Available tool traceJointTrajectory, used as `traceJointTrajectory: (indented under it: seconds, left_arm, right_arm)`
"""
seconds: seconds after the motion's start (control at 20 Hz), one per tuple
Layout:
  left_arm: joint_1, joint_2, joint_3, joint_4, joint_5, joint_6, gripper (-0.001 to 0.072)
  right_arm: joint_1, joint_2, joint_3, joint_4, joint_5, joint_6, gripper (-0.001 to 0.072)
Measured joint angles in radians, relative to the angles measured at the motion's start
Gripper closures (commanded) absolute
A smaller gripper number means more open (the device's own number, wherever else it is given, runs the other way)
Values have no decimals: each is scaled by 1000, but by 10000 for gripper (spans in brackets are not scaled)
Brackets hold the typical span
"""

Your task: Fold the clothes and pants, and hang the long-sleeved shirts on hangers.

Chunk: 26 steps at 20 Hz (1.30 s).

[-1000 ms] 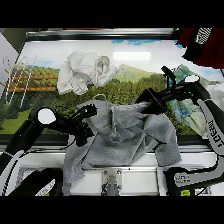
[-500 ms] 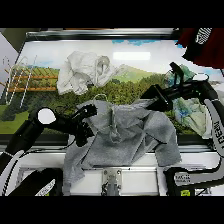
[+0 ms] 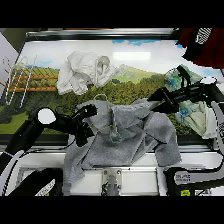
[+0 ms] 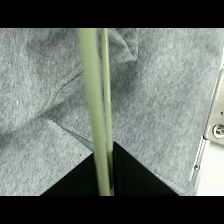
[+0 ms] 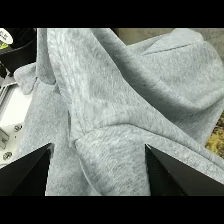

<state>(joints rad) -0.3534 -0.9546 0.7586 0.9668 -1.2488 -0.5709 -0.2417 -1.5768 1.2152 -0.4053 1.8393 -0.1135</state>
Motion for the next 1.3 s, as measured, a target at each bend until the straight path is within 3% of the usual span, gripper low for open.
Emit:
traceJointTrajectory:
  seconds: [1.3]
  left_arm:
    - [1,0,-1,1,37,0,695]
  right_arm:
    - [193,-87,-9,85,-1,-17,81]
